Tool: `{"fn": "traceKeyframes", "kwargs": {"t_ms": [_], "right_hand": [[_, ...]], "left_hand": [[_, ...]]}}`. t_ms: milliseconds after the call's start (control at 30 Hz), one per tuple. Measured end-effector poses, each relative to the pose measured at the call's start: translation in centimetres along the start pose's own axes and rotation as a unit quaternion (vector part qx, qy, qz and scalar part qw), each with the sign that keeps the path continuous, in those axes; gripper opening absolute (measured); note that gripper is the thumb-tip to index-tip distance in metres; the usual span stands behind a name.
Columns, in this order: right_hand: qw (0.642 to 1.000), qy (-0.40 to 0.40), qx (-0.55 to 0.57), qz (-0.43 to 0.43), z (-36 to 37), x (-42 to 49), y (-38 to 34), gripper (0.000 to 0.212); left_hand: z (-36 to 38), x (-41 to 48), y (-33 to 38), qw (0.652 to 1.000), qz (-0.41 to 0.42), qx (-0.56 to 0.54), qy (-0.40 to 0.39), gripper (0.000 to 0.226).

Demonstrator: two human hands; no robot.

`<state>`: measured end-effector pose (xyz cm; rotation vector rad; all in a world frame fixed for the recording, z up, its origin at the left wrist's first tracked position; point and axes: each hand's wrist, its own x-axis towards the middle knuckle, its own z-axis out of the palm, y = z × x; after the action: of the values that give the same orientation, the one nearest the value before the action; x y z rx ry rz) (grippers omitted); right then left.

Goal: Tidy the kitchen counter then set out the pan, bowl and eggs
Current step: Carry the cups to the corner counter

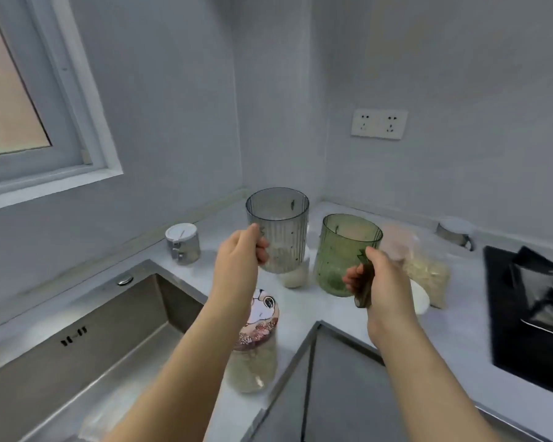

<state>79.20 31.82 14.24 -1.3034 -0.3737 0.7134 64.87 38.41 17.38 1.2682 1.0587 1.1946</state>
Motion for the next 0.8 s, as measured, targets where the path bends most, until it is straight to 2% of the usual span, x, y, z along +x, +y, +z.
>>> {"fn": "traceKeyframes", "kwargs": {"t_ms": [200, 367, 500, 633, 800], "right_hand": [[0.99, 0.138, 0.017, -0.011, -10.7, -6.4, -2.0, 0.035], [0.967, 0.251, 0.04, -0.031, -21.0, -11.1, -3.6, 0.038], [0.95, 0.3, 0.068, -0.05, -28.3, -14.0, -5.0, 0.034], [0.935, 0.351, 0.025, -0.048, -37.8, -17.7, -6.4, 0.037], [0.922, 0.385, 0.008, -0.052, -47.2, -21.6, -8.0, 0.037]], "left_hand": [[6.4, -7.7, -1.0, 0.989, -0.027, -0.008, -0.146, 0.029], [13.4, -15.8, -1.6, 0.962, -0.075, -0.01, -0.264, 0.03], [18.6, -22.4, -2.3, 0.936, -0.089, -0.02, -0.339, 0.032], [25.2, -30.8, -3.2, 0.905, -0.137, -0.022, -0.403, 0.034], [31.8, -38.7, -3.0, 0.888, -0.134, -0.024, -0.439, 0.032]]}}
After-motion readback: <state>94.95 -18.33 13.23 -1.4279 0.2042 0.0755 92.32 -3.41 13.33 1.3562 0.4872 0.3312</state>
